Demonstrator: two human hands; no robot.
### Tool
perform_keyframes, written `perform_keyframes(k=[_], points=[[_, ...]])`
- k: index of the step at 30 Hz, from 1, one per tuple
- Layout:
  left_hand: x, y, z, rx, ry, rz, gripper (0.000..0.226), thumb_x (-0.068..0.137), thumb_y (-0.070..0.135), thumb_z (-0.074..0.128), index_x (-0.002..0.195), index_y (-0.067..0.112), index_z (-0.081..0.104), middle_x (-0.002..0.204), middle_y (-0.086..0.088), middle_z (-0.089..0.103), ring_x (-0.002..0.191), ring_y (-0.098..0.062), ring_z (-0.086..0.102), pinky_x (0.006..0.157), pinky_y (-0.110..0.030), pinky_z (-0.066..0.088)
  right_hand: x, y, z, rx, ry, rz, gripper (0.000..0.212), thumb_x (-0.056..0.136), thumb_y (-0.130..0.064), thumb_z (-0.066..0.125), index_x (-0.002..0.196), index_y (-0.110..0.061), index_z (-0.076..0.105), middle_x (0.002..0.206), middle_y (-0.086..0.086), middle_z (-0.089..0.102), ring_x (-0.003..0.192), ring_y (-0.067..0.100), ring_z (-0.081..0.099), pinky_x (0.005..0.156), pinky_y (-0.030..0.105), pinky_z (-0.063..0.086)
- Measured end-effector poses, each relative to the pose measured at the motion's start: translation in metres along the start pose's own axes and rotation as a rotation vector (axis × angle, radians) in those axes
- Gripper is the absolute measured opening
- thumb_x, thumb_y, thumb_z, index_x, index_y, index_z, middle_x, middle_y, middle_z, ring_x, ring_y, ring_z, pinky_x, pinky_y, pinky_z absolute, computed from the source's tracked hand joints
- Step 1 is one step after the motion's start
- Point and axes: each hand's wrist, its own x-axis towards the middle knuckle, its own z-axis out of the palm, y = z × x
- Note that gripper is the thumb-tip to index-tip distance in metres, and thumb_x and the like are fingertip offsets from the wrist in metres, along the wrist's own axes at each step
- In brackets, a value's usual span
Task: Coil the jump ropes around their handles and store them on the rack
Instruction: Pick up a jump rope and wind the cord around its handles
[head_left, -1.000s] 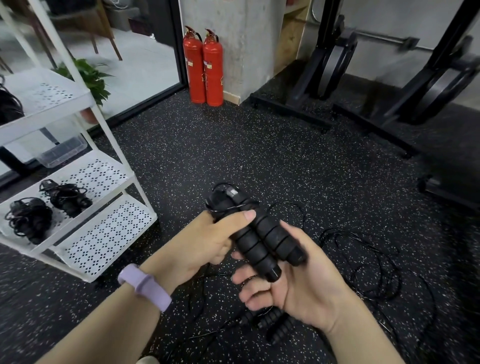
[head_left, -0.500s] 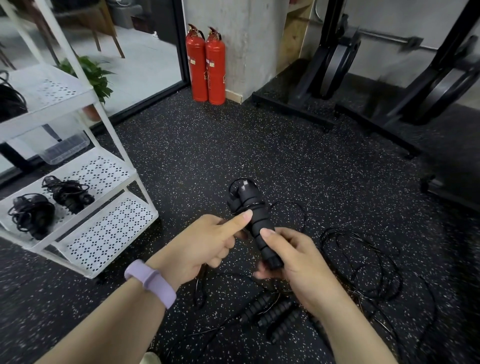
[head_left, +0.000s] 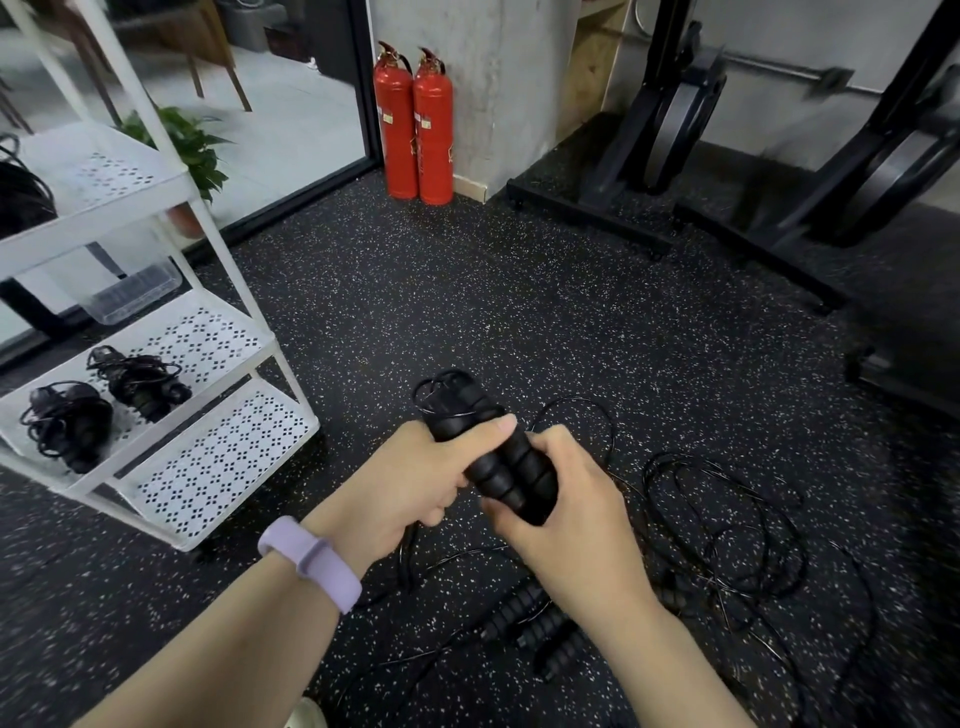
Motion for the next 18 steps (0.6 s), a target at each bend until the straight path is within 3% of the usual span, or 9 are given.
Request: perform_keyframes(k=[3, 5, 7, 8, 10, 12, 15, 18], points=[[0.003, -0.003, -0.001, -0.015, 0.066, 0.041, 0.043, 0.086, 0.053, 0.075, 0.049, 0.034, 0.067, 0.049, 0.011, 0.041, 0.04, -0.005, 0.031, 0.037, -0.019, 0.026, -0.001, -0.002, 0.004, -0.088, 0.045, -0.056, 0.051, 0.079, -0.054, 0.079, 0.114, -0.044, 0.043, 0.105, -0.019, 0.05, 0.085, 0.008, 0.061, 0.07, 0.034, 0.053], [0.002, -0.002, -0.002, -0.02, 0.071, 0.079, 0.041, 0.086, 0.049, 0.076, 0.049, 0.034, 0.066, 0.048, 0.01, 0.038, 0.039, -0.006, 0.03, 0.037, -0.02, 0.026, -0.002, -0.002, 0.002, 0.082, -0.012, 0.021, 0.051, 0.074, -0.063, 0.076, 0.112, -0.05, 0.044, 0.107, -0.021, 0.055, 0.091, 0.005, 0.062, 0.074, 0.027, 0.052], [0.003, -0.001, -0.006, -0.028, 0.05, 0.112, 0.037, 0.087, 0.047, 0.076, 0.054, 0.033, 0.067, 0.049, 0.008, 0.034, 0.041, -0.008, 0.028, 0.039, -0.021, 0.025, 0.0, -0.006, -0.005, 0.455, -0.144, 0.22, 0.054, 0.074, -0.081, 0.066, 0.113, -0.046, 0.053, 0.108, -0.016, 0.068, 0.091, 0.008, 0.069, 0.074, 0.023, 0.055], [0.002, 0.0, -0.009, -0.027, 0.022, 0.127, 0.032, 0.088, 0.046, 0.076, 0.061, 0.032, 0.068, 0.05, 0.008, 0.033, 0.043, -0.009, 0.027, 0.04, -0.021, 0.025, 0.002, -0.009, -0.008, 0.698, -0.243, 0.341, 0.063, 0.077, -0.086, 0.059, 0.118, -0.038, 0.06, 0.111, -0.007, 0.074, 0.091, 0.018, 0.073, 0.075, 0.028, 0.059], [0.0, 0.003, -0.012, -0.028, -0.064, 0.161, 0.024, 0.092, 0.045, 0.072, 0.079, 0.024, 0.071, 0.051, 0.009, 0.035, 0.045, -0.009, 0.027, 0.042, -0.02, 0.025, 0.004, -0.011, -0.014, 1.135, -0.464, 0.515, 0.074, 0.091, -0.077, 0.042, 0.129, -0.019, 0.068, 0.116, 0.014, 0.075, 0.088, 0.036, 0.073, 0.074, 0.039, 0.061], [-0.003, 0.005, -0.012, -0.019, -0.146, 0.194, 0.03, 0.095, 0.044, 0.069, 0.087, 0.015, 0.072, 0.051, 0.011, 0.04, 0.045, -0.007, 0.029, 0.044, -0.02, 0.024, 0.003, -0.011, -0.021, 1.313, -0.661, 0.534, 0.07, 0.101, -0.068, 0.035, 0.129, -0.015, 0.07, 0.109, 0.02, 0.071, 0.078, 0.032, 0.067, 0.069, 0.036, 0.056], [-0.006, 0.007, -0.011, -0.022, -0.193, 0.209, 0.036, 0.091, 0.049, 0.071, 0.088, 0.013, 0.071, 0.055, 0.007, 0.033, 0.048, -0.009, 0.024, 0.046, -0.022, 0.021, 0.004, -0.005, -0.025, 1.425, -0.806, 0.505, 0.062, 0.095, -0.069, 0.055, 0.127, -0.018, 0.07, 0.091, 0.009, 0.062, 0.063, 0.014, 0.052, 0.058, 0.025, 0.043], [-0.008, 0.011, -0.011, 0.004, -0.198, 0.196, 0.049, 0.089, 0.051, 0.066, 0.096, 0.003, 0.066, 0.055, 0.009, 0.031, 0.046, -0.008, 0.023, 0.045, -0.023, 0.019, 0.007, 0.0, -0.024, 1.379, -0.703, 0.444, 0.065, 0.084, -0.065, 0.074, 0.126, -0.015, 0.071, 0.083, 0.006, 0.057, 0.06, 0.011, 0.045, 0.053, 0.023, 0.041]])
